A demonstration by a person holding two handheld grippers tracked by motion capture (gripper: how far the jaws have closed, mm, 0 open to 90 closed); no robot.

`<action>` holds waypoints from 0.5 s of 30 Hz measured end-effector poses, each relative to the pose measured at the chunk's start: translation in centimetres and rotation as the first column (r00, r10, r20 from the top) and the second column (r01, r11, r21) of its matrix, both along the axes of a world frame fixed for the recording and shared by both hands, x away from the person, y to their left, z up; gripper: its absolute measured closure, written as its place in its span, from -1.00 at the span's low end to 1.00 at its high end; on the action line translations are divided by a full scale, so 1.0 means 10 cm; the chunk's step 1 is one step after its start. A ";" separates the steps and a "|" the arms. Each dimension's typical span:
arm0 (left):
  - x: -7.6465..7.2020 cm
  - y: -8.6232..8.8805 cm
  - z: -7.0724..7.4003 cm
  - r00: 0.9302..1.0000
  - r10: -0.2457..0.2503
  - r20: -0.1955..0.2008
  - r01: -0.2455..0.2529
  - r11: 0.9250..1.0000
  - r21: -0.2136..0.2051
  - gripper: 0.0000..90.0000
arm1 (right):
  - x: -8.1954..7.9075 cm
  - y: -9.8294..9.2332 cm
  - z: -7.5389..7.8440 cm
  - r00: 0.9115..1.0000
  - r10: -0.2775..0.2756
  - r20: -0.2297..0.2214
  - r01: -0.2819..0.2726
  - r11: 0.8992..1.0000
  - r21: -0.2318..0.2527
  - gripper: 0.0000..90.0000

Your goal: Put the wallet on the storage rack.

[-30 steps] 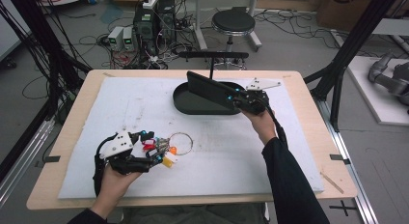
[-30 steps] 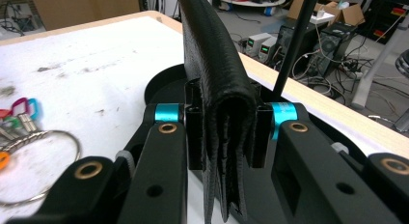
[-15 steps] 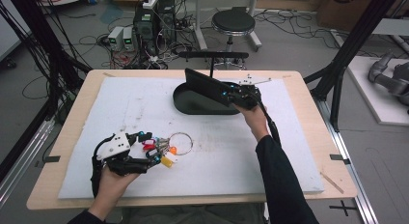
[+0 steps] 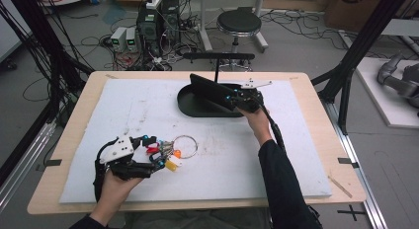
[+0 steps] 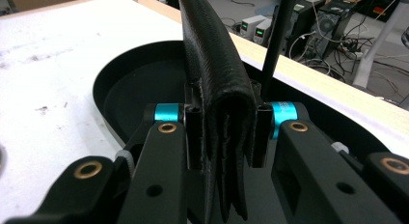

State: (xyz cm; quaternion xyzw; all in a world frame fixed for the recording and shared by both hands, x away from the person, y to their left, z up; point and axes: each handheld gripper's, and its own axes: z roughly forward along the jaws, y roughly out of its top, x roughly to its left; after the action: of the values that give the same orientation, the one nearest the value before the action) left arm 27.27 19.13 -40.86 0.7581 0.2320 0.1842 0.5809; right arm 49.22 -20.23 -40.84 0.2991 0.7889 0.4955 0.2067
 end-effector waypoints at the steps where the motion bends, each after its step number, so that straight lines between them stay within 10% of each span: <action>1: 0.00 0.00 0.00 1.000 -0.001 -0.001 0.001 1.000 0.000 -0.45 | 0.01 0.00 -0.01 1.000 0.001 0.000 -0.001 1.000 0.003 0.68; 15: 0.00 -0.01 -0.01 1.000 -0.009 -0.007 0.009 1.000 0.001 -0.44 | 0.05 -0.01 -0.11 1.000 0.003 -0.008 -0.003 1.000 0.011 0.66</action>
State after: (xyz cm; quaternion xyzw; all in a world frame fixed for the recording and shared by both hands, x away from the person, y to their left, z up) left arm 27.23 19.02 -41.01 0.7600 0.2306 0.1791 0.5807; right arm 49.76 -20.35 -41.92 0.3011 0.7873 0.4991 0.2011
